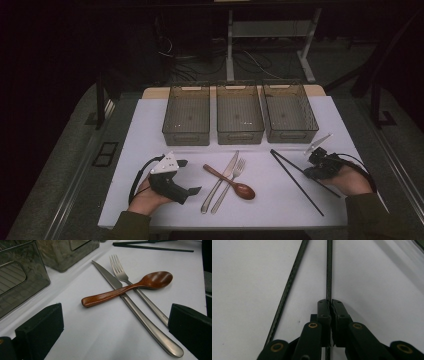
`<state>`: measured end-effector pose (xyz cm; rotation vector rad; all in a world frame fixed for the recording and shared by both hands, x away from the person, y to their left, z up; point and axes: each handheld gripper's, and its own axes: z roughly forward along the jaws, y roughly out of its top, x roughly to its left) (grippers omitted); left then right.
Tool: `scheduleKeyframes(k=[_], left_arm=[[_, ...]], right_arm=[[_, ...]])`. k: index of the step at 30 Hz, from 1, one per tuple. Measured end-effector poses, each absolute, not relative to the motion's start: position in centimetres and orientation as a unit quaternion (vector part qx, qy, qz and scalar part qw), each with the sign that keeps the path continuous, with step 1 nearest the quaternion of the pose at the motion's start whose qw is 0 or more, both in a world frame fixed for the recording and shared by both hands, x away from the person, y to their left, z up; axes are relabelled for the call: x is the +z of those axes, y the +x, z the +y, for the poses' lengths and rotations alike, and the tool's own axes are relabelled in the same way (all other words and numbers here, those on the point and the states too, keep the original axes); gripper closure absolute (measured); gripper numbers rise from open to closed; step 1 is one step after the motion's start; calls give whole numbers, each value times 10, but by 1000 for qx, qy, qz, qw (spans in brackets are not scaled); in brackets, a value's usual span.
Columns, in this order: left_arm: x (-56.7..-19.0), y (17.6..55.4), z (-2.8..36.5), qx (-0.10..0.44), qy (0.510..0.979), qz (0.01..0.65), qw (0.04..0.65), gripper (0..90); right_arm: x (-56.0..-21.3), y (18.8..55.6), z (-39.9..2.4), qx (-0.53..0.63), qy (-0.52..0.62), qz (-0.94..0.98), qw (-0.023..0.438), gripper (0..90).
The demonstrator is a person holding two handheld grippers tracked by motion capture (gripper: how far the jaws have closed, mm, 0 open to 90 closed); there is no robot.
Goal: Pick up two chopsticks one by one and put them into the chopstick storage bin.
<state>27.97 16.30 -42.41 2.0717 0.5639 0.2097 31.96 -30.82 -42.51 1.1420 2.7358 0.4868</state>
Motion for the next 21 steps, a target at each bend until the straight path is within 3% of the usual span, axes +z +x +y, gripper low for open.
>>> scheduleKeyframes(k=[21], left_arm=[[-425,279,162,86,850,226,468,0]], right_arm=[[-406,305,-351,286,406,866,65,863]])
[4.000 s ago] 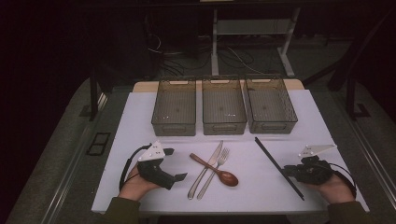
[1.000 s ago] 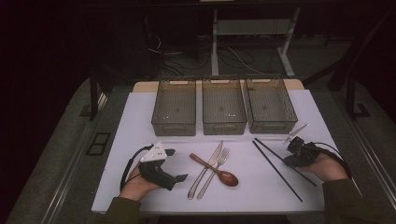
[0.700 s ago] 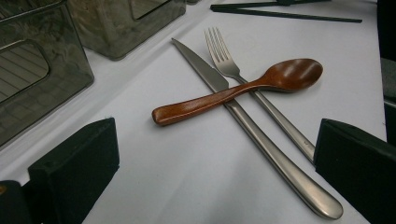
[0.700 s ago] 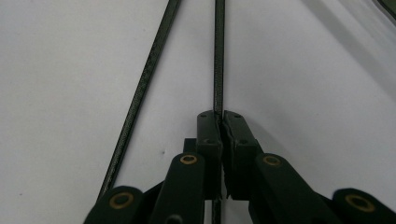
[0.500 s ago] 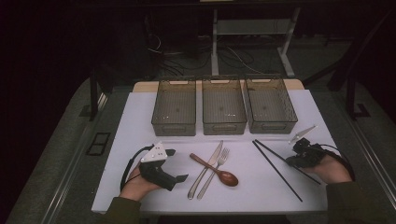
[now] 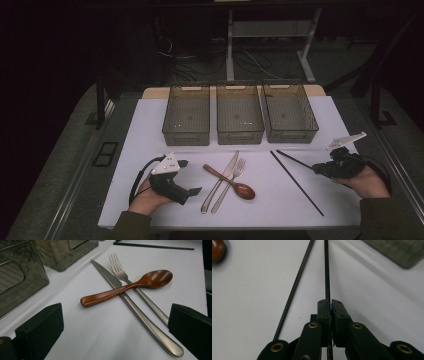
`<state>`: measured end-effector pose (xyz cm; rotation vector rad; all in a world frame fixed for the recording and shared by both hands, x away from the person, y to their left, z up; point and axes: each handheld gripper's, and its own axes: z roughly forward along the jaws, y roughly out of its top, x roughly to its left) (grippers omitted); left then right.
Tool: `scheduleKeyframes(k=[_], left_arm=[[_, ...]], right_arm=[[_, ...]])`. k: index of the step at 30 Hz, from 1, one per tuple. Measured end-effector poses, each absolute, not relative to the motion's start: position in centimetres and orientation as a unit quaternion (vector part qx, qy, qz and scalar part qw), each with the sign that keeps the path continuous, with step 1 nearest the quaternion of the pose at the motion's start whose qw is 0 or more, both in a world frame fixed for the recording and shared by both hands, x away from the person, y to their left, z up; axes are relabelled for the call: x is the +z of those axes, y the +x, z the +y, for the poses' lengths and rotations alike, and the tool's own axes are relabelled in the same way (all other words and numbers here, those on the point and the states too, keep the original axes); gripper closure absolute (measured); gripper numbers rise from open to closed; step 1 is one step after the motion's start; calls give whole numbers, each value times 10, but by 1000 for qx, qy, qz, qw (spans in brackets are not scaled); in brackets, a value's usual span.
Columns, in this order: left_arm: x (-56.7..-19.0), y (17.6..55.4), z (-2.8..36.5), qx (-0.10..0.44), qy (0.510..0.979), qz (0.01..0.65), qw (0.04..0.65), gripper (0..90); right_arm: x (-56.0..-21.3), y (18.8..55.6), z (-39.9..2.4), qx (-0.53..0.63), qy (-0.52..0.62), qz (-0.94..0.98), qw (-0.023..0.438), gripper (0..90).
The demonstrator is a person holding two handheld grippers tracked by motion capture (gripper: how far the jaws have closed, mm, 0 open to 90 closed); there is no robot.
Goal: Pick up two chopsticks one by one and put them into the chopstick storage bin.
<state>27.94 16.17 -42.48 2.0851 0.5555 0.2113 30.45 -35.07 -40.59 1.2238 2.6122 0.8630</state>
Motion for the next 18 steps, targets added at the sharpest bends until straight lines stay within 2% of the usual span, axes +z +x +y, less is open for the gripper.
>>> scheduleKeyframes(k=[18], left_arm=[[-430,279,162,82,845,232,474,0]], right_arm=[[-388,295,-363,361,408,835,78,862]])
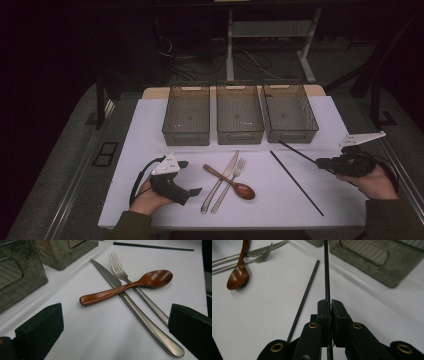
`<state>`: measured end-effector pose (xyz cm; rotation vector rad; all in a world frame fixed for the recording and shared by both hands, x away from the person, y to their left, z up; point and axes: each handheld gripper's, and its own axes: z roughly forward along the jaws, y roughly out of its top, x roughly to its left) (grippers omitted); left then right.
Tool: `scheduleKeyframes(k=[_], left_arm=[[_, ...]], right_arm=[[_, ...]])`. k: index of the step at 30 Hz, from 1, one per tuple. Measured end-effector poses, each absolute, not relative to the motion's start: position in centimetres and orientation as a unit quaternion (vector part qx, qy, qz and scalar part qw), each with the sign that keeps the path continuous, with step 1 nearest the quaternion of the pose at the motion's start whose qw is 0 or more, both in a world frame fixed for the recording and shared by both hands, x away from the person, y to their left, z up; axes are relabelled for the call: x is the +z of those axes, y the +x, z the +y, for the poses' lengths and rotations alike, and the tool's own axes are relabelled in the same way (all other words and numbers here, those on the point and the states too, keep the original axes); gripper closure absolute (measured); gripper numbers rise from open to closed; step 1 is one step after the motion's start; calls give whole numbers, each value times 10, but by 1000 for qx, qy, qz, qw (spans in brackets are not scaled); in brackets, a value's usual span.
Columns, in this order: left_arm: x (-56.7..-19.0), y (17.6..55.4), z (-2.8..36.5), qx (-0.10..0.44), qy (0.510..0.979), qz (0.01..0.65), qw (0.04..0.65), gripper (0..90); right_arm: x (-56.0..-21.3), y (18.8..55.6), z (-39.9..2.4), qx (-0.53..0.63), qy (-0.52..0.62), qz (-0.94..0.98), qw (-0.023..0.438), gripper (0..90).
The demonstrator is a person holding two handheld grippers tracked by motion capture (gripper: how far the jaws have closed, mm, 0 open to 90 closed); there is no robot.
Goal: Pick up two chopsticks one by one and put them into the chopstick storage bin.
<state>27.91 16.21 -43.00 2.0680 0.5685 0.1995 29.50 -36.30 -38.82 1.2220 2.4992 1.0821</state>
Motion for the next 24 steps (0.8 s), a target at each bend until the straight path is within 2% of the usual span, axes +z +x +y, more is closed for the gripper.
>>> scheduleKeyframes(k=[24], left_arm=[[-430,275,161,78,838,246,481,0]], right_arm=[[-370,307,-343,413,400,813,91,862]])
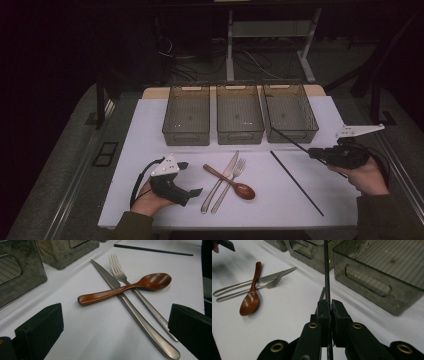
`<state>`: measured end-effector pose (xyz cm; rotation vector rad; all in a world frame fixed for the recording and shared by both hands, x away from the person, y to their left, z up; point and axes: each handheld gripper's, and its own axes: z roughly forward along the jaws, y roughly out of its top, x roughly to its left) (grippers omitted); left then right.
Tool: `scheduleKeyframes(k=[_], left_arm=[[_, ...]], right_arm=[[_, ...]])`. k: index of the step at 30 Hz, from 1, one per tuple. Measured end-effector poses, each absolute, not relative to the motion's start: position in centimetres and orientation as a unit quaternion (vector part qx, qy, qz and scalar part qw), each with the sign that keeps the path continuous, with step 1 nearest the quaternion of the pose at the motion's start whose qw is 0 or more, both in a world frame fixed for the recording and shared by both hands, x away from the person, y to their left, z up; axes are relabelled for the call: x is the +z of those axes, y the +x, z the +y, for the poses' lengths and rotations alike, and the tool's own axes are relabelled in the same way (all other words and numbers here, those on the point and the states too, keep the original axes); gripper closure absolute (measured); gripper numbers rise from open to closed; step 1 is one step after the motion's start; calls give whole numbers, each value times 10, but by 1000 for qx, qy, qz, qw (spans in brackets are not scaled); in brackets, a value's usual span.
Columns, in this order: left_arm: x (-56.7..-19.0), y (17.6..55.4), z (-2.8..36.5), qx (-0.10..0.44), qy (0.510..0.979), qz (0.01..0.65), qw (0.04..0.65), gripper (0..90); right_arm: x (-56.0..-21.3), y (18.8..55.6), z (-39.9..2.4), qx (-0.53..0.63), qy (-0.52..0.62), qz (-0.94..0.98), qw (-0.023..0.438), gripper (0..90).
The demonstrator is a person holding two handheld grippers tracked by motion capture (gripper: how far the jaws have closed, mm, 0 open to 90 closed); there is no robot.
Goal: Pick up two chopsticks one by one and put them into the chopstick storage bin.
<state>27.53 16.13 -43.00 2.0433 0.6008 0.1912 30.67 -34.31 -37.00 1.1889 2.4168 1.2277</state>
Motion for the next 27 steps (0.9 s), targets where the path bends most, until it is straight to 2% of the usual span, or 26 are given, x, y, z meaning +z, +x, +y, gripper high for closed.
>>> scheduleKeyframes(k=[27], left_arm=[[-429,276,161,82,834,248,487,0]], right_arm=[[-352,349,-264,431,371,817,93,862]])
